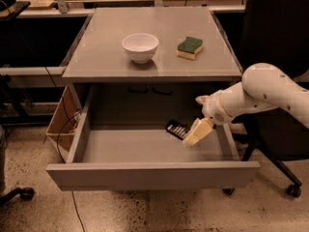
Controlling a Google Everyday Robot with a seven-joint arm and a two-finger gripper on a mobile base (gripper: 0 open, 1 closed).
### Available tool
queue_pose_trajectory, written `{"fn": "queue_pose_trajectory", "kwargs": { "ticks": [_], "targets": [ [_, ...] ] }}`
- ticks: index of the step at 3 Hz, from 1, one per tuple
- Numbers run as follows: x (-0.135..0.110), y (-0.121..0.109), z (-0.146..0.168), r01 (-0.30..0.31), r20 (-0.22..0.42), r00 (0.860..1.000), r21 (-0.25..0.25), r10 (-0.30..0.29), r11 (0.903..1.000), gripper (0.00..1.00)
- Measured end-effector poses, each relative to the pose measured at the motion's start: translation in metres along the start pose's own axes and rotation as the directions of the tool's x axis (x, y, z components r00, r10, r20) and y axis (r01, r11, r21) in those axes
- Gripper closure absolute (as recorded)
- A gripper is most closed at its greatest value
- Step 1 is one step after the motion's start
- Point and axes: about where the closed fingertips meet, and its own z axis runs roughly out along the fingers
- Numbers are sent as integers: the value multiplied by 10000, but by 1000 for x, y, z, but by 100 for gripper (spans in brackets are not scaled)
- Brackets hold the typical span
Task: Pick rxbar chocolate from top drawer and place on counter
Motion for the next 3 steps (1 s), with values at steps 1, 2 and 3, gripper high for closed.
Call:
{"fn": "queue_pose_trajectory", "kwargs": {
  "ticks": [1, 2, 3],
  "targets": [
    [11, 3, 18, -149, -27, 9999, 22, 149, 9999, 0],
    [20, -5, 44, -300, -245, 9992, 92, 303, 9995, 0],
    [33, -15, 65, -609, -505, 9968, 86, 612, 9981, 0]
  ]
}}
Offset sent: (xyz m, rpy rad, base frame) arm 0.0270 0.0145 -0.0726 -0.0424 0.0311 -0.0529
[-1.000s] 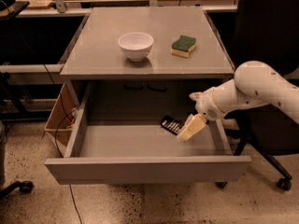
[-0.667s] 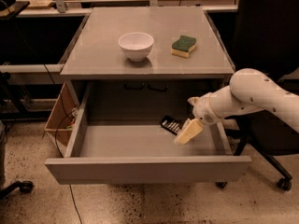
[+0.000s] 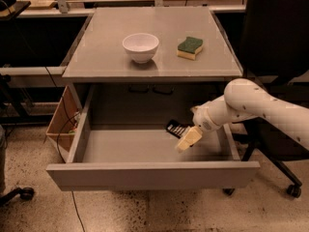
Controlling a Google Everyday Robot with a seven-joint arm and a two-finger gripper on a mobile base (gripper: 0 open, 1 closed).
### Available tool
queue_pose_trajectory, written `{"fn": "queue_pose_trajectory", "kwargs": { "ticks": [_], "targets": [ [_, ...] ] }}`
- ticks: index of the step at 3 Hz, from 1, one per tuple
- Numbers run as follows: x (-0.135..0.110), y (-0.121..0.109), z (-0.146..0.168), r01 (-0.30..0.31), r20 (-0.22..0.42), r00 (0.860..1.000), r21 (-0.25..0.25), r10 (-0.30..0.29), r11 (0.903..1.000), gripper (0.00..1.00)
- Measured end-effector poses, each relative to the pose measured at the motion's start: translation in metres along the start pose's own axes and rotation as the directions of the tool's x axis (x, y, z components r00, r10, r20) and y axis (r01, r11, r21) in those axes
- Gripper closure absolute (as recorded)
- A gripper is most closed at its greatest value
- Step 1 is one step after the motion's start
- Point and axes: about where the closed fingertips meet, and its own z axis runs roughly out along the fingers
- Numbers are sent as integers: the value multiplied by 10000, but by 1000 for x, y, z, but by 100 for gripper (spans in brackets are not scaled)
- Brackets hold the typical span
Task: Pick rxbar chocolate from top drawer and place on counter
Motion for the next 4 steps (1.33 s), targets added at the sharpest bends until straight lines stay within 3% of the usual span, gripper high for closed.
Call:
{"fn": "queue_pose_trajectory", "kwargs": {
  "ticks": [1, 2, 4],
  "targets": [
    [11, -2, 17, -276, -162, 9995, -96, 274, 9996, 0],
    [17, 0, 30, -488, -226, 9986, -206, 484, 9986, 16],
    [21, 2, 35, -687, -188, 9975, -267, 682, 9973, 63]
  ]
}}
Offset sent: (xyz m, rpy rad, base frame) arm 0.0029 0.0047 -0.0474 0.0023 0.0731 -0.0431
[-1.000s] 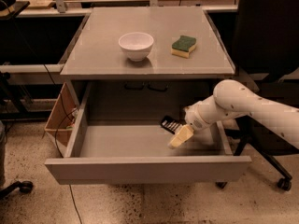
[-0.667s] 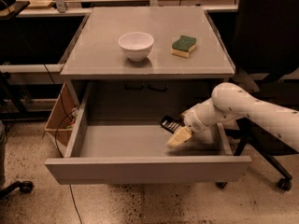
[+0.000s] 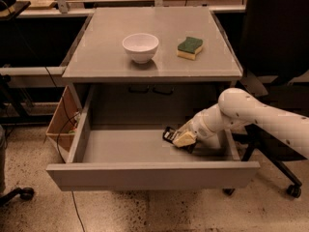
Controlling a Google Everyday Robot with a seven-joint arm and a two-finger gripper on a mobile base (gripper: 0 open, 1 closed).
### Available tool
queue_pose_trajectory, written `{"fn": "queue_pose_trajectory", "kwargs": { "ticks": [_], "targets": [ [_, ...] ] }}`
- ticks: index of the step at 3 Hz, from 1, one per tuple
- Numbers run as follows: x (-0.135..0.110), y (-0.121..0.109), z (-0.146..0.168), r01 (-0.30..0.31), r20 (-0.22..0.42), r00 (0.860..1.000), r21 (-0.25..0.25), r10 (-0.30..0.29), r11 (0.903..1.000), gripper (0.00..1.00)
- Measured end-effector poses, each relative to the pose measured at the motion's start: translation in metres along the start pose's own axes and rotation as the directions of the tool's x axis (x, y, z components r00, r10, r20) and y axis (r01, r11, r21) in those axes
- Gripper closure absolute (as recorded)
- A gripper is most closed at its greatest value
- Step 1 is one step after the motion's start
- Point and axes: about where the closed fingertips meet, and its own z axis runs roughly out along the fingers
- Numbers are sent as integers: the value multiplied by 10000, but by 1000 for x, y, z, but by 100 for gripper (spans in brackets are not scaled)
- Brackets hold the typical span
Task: Pick rxbar chocolate from top drawer and place on counter
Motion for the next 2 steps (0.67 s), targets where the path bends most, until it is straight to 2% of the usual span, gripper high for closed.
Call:
{"fn": "queue_pose_trajectory", "kwargs": {
  "ticks": [1, 2],
  "targets": [
    [-1, 2, -8, -53, 194, 9998, 69, 52, 10000, 86],
    [-18, 8, -56, 332, 735, 9967, 385, -359, 9987, 100]
  ]
}}
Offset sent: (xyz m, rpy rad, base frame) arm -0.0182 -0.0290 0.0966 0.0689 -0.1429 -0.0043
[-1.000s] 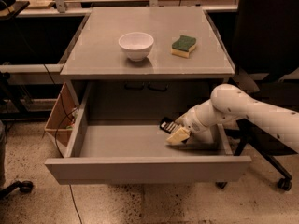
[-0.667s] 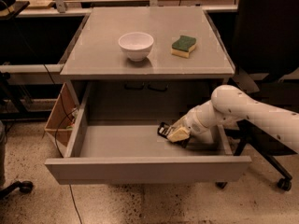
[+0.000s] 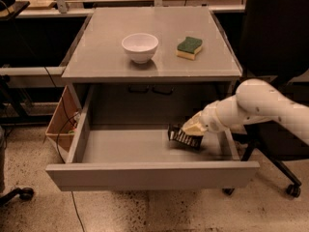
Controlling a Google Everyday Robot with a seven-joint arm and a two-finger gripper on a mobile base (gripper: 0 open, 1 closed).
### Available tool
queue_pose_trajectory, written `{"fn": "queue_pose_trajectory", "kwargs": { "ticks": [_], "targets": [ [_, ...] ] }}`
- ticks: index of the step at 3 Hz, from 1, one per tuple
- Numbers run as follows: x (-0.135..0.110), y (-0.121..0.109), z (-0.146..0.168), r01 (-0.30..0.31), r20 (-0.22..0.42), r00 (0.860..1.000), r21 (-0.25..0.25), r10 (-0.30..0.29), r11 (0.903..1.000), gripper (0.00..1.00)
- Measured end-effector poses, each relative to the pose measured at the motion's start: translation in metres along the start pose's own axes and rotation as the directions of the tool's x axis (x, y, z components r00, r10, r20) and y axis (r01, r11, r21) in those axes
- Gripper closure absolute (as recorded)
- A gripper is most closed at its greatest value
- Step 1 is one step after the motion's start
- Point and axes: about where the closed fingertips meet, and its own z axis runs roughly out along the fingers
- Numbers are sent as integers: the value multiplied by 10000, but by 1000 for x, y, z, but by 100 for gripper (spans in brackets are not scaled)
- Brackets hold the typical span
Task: Pick rxbar chocolate from top drawer and place on counter
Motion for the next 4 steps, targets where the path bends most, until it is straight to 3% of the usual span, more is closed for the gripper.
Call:
{"fn": "queue_pose_trajectory", "kwargs": {
  "ticks": [2, 3, 4],
  "targets": [
    [-34, 3, -97, 883, 466, 9947, 720, -918, 9935, 100],
    [-59, -9, -142, 1550, 394, 9861, 1301, -1613, 9793, 100],
    [-88, -35, -173, 2144, 265, 9746, 1804, -2226, 9600, 100]
  ]
}}
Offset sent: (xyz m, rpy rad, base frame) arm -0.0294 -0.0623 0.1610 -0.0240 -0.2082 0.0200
